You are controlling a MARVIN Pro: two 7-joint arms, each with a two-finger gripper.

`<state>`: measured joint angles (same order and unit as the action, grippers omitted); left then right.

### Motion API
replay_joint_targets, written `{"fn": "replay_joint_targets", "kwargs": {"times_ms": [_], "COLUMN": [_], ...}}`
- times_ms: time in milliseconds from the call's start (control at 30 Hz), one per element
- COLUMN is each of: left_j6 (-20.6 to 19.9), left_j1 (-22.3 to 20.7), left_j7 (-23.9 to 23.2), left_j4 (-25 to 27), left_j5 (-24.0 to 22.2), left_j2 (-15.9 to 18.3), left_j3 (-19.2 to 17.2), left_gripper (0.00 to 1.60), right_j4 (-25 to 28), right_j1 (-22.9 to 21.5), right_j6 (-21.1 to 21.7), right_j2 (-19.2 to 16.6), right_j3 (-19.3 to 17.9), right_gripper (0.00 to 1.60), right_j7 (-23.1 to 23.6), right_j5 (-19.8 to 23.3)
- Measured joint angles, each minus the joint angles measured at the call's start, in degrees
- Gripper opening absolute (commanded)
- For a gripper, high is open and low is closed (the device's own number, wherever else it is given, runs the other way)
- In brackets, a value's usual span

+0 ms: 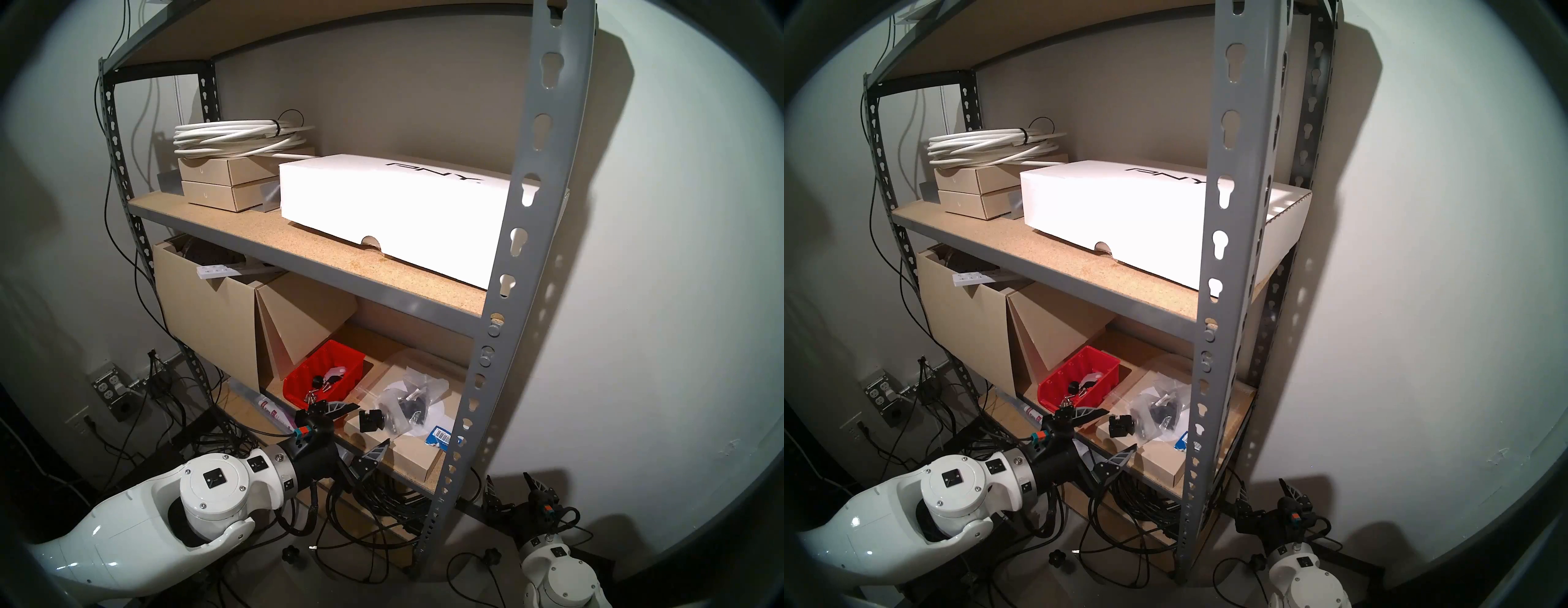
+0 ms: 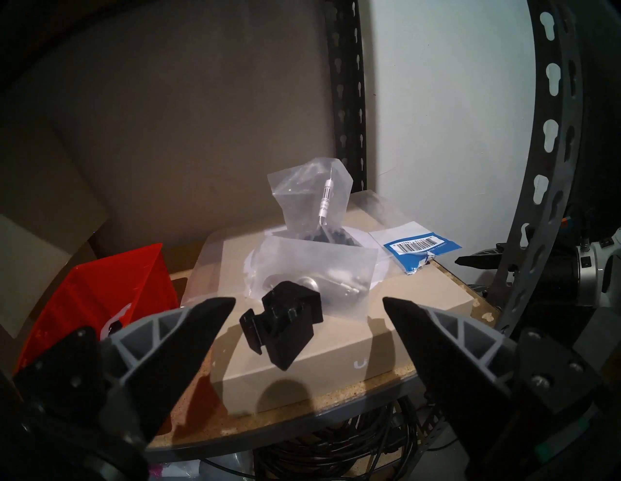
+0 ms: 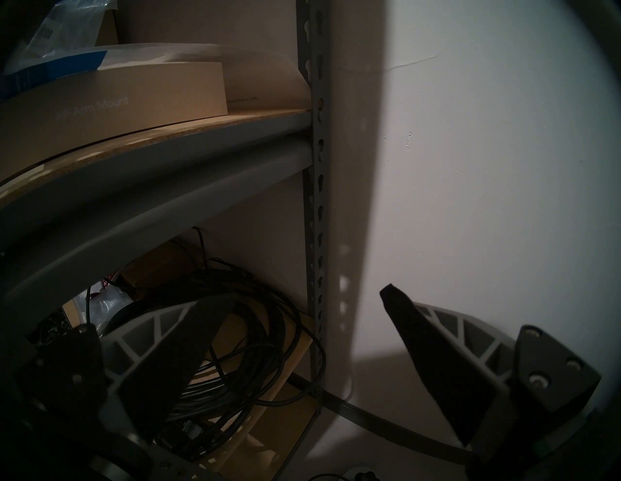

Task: Organize the rack shelf by putting things into a case

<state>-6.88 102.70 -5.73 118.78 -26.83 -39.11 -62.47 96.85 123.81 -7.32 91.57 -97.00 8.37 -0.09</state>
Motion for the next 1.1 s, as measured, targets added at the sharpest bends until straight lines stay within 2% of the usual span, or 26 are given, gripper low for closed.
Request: {"fn": "replay_joint_targets", "kwargs": {"times_ms": [333, 767, 800, 933, 1100], "left_j6": [-2.37, -3.59, -3.56, -3.37, -3.13], "left_j1": [-1.71, -2.93, -2.96, -3.16, -3.28], "left_j7": [-0.65, -0.85, -0.85, -0.97, -1.02], "left_j4": [-1.04, -2.37, -2.49, -3.26, -3.81], "left_j5": [-0.42, 0.71, 0.79, 1.29, 1.78], "left_j2": [-1.14, -2.16, -2.21, -2.62, -3.09], "left_j3": [0.18, 0.76, 0.81, 1.17, 1.49], "left_gripper": [1.60, 1.60, 1.53, 1.46, 1.47], "right_j4": [0.00, 0.00, 0.00, 0.00, 0.00], "right_j1": [0.00, 0.00, 0.00, 0.00, 0.00], "right_j6": [0.00, 0.00, 0.00, 0.00, 0.00], "right_j2": [0.00, 0.00, 0.00, 0.00, 0.00], "right_j3": [0.00, 0.00, 0.00, 0.00, 0.00], "right_gripper": [1.60, 1.60, 1.60, 1.60, 1.60], "right_j7": [0.00, 0.00, 0.00, 0.00, 0.00], "right_j5": [0.00, 0.00, 0.00, 0.00, 0.00]}}
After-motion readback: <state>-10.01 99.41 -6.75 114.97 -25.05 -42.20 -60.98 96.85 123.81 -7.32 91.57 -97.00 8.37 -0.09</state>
